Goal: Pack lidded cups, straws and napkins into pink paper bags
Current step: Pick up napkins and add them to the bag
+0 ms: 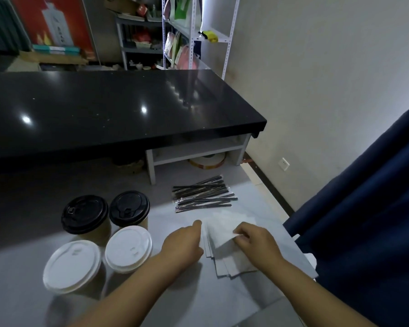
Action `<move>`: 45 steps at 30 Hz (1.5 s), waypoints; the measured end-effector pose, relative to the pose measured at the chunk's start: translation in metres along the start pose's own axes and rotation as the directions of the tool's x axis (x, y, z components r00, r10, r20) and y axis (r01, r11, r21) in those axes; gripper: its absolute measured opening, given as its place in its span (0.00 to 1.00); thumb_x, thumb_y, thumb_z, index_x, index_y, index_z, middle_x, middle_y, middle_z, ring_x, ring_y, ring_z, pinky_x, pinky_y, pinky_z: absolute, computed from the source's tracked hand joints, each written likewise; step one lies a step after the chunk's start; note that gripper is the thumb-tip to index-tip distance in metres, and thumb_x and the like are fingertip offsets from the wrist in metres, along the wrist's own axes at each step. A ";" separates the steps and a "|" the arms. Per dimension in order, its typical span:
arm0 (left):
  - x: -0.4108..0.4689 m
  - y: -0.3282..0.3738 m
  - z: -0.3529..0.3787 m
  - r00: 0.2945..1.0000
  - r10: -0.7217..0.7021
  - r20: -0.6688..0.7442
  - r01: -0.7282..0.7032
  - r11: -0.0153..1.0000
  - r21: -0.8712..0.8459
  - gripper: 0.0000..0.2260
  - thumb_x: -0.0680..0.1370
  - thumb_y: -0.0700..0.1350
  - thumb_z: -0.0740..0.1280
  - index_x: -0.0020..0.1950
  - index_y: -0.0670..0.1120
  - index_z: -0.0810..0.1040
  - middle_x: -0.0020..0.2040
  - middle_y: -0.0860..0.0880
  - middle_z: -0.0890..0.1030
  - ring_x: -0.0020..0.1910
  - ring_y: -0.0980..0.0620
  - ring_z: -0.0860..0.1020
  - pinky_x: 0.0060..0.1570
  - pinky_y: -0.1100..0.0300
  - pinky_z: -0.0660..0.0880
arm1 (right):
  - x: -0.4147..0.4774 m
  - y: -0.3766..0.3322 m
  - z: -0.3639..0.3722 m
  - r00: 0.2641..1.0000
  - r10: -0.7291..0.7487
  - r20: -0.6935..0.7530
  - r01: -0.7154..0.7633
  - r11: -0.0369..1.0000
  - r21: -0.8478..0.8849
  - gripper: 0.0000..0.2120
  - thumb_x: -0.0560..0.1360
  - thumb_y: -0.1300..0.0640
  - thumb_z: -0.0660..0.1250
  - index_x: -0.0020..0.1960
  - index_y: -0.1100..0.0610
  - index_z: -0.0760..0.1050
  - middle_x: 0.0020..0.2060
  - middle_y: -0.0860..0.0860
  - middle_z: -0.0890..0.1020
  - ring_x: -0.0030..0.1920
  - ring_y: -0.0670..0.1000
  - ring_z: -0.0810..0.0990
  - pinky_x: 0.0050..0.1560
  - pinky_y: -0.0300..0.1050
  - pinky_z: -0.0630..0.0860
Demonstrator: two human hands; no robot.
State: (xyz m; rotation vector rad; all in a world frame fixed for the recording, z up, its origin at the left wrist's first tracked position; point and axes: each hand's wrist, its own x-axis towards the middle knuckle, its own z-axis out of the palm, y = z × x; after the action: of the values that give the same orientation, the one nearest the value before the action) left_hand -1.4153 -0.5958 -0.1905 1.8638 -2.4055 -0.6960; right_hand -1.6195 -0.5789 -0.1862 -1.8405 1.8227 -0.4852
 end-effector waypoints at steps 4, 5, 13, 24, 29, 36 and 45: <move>0.002 0.003 0.008 1.000 0.003 -0.024 -0.005 0.998 -0.056 0.23 0.70 0.47 0.67 0.63 0.47 0.66 0.51 0.48 0.78 0.47 0.47 0.75 0.37 0.57 0.68 | 0.006 -0.002 -0.019 0.948 -0.080 -0.307 0.098 0.994 0.044 0.05 0.73 0.59 0.69 0.39 0.51 0.77 0.35 0.44 0.79 0.38 0.46 0.78 0.37 0.43 0.74; 0.002 0.004 0.010 0.999 0.017 -0.044 -0.020 0.997 -0.072 0.22 0.70 0.49 0.68 0.62 0.48 0.67 0.53 0.50 0.78 0.50 0.48 0.75 0.39 0.58 0.69 | 0.007 -0.002 -0.023 0.909 -0.175 -0.379 0.182 0.983 -0.017 0.05 0.71 0.62 0.71 0.40 0.53 0.78 0.36 0.45 0.80 0.38 0.46 0.79 0.37 0.42 0.76; 0.000 0.021 0.024 0.954 0.263 -0.146 -0.233 0.953 0.194 0.12 0.69 0.51 0.66 0.40 0.49 0.64 0.44 0.48 0.77 0.45 0.46 0.71 0.39 0.58 0.58 | -0.010 0.025 -0.021 0.900 -0.401 -0.172 0.348 0.897 -0.272 0.09 0.65 0.67 0.75 0.42 0.56 0.82 0.41 0.50 0.84 0.43 0.51 0.83 0.41 0.39 0.78; 0.008 0.034 0.029 0.812 0.543 -0.213 -0.463 0.823 0.330 0.19 0.50 0.55 0.74 0.38 0.52 0.77 0.33 0.54 0.75 0.31 0.53 0.74 0.29 0.66 0.70 | -0.026 0.056 -0.003 0.998 -0.031 0.062 0.047 0.960 -0.274 0.10 0.74 0.51 0.65 0.56 0.46 0.75 0.56 0.45 0.79 0.53 0.47 0.77 0.52 0.36 0.71; 0.010 0.036 0.027 0.762 0.599 -0.246 -0.530 0.795 0.294 0.14 0.55 0.54 0.75 0.38 0.54 0.80 0.35 0.55 0.77 0.35 0.53 0.76 0.33 0.66 0.71 | -0.023 0.054 -0.005 0.997 0.001 0.079 0.021 0.958 -0.287 0.15 0.76 0.46 0.63 0.61 0.45 0.74 0.60 0.46 0.77 0.56 0.47 0.76 0.54 0.34 0.68; 0.000 0.036 0.021 0.775 0.592 -0.220 -0.572 0.806 0.154 0.13 0.61 0.52 0.76 0.45 0.55 0.82 0.43 0.55 0.80 0.44 0.53 0.78 0.41 0.62 0.73 | -0.024 0.051 -0.004 0.998 0.003 0.069 0.016 0.961 -0.276 0.14 0.75 0.46 0.64 0.60 0.46 0.76 0.59 0.45 0.78 0.55 0.46 0.76 0.50 0.30 0.64; -0.004 0.049 -0.003 0.816 0.334 -0.472 -0.426 0.899 -0.100 0.05 0.75 0.45 0.63 0.44 0.47 0.79 0.42 0.49 0.81 0.46 0.48 0.76 0.44 0.60 0.65 | -0.014 -0.012 -0.033 0.987 -0.160 0.004 0.159 0.977 -0.145 0.20 0.76 0.40 0.58 0.54 0.52 0.79 0.51 0.49 0.82 0.52 0.51 0.78 0.51 0.46 0.74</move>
State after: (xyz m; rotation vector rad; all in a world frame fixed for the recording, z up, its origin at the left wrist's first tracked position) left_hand -1.4576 -0.5837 -0.1690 1.2303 -2.2015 -0.4029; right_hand -1.6299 -0.5689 -0.1511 -2.0975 1.7642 -0.4273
